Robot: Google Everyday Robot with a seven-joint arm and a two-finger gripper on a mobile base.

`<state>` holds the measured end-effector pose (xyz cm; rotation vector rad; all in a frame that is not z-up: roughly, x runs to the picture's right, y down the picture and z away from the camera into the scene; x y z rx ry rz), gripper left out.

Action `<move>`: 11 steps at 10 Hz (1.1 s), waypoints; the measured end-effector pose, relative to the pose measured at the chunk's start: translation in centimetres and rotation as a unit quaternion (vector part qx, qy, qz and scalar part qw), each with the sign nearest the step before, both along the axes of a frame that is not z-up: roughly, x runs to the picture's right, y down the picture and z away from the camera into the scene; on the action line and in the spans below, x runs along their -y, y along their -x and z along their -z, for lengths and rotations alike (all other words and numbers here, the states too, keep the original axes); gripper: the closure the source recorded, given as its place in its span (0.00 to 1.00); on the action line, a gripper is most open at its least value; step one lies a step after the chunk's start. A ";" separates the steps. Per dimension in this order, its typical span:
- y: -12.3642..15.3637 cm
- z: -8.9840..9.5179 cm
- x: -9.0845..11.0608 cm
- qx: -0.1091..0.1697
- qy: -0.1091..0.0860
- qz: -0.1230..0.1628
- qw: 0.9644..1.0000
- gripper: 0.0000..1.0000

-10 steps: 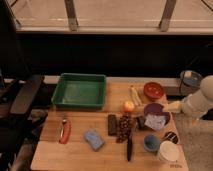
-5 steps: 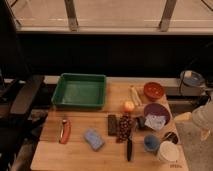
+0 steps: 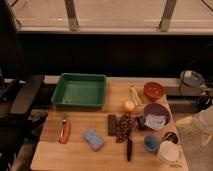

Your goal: Stack cups into tray

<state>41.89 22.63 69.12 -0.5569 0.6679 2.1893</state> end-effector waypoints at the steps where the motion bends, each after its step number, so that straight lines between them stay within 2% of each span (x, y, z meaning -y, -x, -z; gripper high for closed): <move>1: 0.1 0.0 0.0 0.000 0.000 0.000 1.000 0.20; 3: 0.1 -0.1 0.1 0.000 0.003 0.002 1.000 0.20; 4: 0.1 -0.2 -0.4 0.000 0.011 0.009 1.000 0.20; 6: 0.0 0.0 -2.7 -0.008 0.027 0.027 0.999 0.20; 11: 0.0 -1.6 -6.0 -0.008 0.039 0.023 0.999 0.20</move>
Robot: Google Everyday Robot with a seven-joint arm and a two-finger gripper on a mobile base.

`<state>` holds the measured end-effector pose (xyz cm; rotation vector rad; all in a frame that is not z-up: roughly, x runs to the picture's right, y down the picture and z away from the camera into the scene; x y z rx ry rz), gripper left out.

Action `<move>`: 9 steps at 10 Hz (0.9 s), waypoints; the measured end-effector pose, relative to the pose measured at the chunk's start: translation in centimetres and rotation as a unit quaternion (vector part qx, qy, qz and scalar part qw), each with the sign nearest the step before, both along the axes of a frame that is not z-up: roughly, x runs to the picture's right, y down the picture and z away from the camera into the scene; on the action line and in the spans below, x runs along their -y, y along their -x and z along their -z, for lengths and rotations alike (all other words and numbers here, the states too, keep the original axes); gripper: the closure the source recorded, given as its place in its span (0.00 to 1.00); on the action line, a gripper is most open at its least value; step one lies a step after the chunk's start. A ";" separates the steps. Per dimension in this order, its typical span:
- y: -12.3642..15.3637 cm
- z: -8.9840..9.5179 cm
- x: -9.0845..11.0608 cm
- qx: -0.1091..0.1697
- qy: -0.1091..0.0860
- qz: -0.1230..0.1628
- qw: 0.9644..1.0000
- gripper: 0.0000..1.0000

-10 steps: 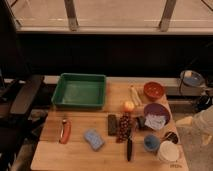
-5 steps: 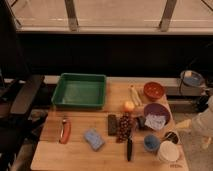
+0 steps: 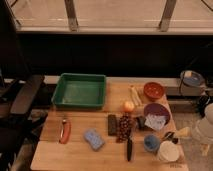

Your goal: Stack cups into tray

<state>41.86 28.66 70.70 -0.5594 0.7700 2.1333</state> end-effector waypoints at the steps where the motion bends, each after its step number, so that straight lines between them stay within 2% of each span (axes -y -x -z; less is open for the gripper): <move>1: 0.1 -0.5 -0.2 0.004 0.001 -0.004 1.000 0.20; 3: 0.0 -1.5 -0.9 0.027 0.008 -0.029 0.999 0.22; 4: -0.3 -1.6 -1.3 0.035 0.009 -0.041 0.999 0.28; 7: 0.0 -2.2 -1.2 0.049 0.009 -0.052 0.997 0.60; 9: 0.2 -2.2 -1.2 0.054 0.010 -0.059 0.997 0.78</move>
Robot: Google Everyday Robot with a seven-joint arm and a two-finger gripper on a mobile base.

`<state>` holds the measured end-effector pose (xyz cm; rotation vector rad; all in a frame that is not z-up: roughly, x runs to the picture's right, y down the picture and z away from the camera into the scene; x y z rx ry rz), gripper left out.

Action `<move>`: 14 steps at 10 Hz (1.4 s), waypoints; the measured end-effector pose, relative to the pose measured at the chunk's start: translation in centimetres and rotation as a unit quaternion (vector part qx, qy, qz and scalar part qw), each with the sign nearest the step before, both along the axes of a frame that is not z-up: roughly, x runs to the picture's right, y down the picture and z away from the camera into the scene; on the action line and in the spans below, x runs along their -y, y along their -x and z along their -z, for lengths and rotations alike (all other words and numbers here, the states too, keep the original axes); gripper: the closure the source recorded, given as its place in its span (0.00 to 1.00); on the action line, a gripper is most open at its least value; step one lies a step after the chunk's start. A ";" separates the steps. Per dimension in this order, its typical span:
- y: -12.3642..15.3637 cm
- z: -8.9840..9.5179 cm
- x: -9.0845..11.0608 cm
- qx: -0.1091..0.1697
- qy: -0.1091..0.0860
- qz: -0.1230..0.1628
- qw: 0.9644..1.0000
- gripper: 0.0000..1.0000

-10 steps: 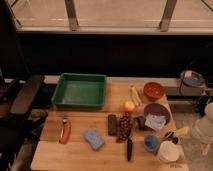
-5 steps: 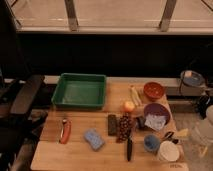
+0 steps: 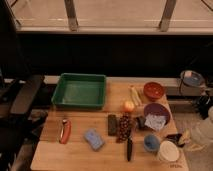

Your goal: Stack cups into tray

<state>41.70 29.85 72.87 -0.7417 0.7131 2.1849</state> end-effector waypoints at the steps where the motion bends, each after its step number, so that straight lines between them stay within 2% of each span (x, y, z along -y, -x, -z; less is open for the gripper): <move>1: 0.1 -0.1 0.1 0.005 0.001 -0.007 1.000 0.81; 3: 0.3 -0.4 -0.1 0.017 0.003 -0.023 1.000 0.82; 6: 0.8 -0.2 0.1 0.033 -0.004 -0.036 0.999 0.82; 8: 1.2 0.5 0.8 0.038 -0.020 -0.044 0.998 0.82; 12: 2.6 4.1 5.1 0.013 -0.076 -0.020 0.997 0.82; 14: 3.1 4.9 6.2 0.008 -0.092 -0.012 0.996 0.82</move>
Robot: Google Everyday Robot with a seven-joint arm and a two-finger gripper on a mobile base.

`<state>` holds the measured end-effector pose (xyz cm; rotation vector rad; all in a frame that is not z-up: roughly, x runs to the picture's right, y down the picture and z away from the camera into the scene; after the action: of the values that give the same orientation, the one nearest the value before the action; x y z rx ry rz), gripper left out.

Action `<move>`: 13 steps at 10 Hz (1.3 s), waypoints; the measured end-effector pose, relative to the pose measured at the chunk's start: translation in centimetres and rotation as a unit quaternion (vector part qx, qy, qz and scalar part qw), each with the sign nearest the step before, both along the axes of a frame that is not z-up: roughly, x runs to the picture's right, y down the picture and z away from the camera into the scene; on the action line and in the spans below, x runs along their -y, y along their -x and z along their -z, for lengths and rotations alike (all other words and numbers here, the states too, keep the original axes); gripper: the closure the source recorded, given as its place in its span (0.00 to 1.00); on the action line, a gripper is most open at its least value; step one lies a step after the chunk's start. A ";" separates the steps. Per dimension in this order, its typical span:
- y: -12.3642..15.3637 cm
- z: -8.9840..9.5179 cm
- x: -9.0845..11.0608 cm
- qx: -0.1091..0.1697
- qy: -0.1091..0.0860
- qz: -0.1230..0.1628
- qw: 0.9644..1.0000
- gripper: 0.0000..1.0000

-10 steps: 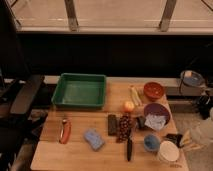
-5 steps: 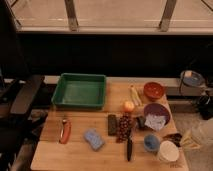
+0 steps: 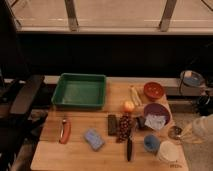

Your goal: Stack cups into tray

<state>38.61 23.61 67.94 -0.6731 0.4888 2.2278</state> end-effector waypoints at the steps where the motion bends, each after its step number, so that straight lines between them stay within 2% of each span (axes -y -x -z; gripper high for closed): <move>1: 0.1 0.1 0.3 0.001 -0.004 0.000 1.000 0.82; 2: 0.2 0.6 1.1 0.002 -0.012 0.000 1.000 0.82; 4: 0.7 2.0 2.1 0.007 -0.014 0.006 1.000 0.82; 6: 2.7 2.4 2.2 0.024 -0.001 0.020 1.000 0.82; 9: 5.5 3.1 1.3 0.055 0.026 0.036 0.998 0.82; 13: 7.3 4.5 0.5 0.082 0.037 0.044 0.995 0.82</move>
<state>31.30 23.07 63.41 -0.8481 0.5100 2.0605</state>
